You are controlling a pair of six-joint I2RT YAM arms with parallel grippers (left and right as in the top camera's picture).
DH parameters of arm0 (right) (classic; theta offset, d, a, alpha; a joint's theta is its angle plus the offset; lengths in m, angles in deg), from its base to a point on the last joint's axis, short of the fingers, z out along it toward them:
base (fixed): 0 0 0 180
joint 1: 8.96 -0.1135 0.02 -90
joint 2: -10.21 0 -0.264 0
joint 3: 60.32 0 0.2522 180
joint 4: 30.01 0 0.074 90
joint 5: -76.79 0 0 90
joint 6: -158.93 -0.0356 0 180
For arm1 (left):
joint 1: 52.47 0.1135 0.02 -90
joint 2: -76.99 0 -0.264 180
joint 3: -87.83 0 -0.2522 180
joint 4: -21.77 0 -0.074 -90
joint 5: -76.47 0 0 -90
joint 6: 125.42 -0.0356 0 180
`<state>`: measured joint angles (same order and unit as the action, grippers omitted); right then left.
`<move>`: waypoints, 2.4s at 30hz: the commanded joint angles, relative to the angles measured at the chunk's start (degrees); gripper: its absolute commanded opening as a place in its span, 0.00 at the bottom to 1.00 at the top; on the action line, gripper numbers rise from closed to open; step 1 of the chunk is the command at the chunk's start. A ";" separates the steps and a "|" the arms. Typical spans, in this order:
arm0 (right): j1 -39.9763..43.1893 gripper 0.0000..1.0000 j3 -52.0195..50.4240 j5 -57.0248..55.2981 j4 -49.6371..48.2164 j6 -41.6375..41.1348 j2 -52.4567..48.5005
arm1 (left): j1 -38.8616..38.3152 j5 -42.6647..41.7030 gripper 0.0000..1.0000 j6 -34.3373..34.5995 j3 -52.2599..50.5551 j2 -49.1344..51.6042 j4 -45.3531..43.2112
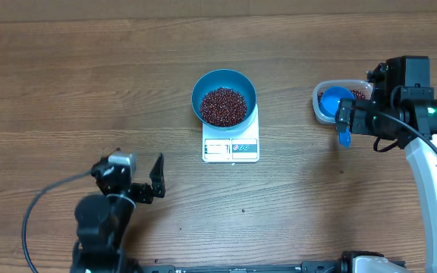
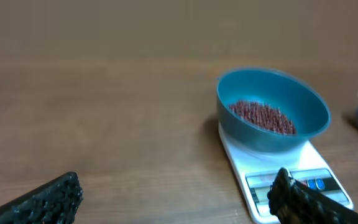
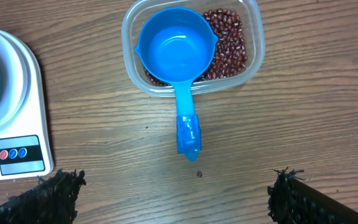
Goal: Scoop item into bowl and weigh 150g on scale
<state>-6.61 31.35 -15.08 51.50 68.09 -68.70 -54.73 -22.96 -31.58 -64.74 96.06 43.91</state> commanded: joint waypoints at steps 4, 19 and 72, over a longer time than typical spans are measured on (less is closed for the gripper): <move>-0.02 1.00 1.66 0.28 -0.13 0.72 1.27 | 3.74 -2.21 1.00 -1.27 -10.60 -13.99 -11.47; -0.02 1.00 1.66 0.28 -0.13 0.74 1.27 | 8.35 -0.42 1.00 -2.97 -13.40 -18.91 -4.76; -0.02 1.00 1.60 0.02 -0.46 0.76 1.81 | 8.24 0.39 1.00 -3.02 -13.40 -18.82 -4.72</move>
<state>-6.61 31.35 -15.08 51.50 68.09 -68.68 -46.80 -23.15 -33.07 -77.92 77.74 39.04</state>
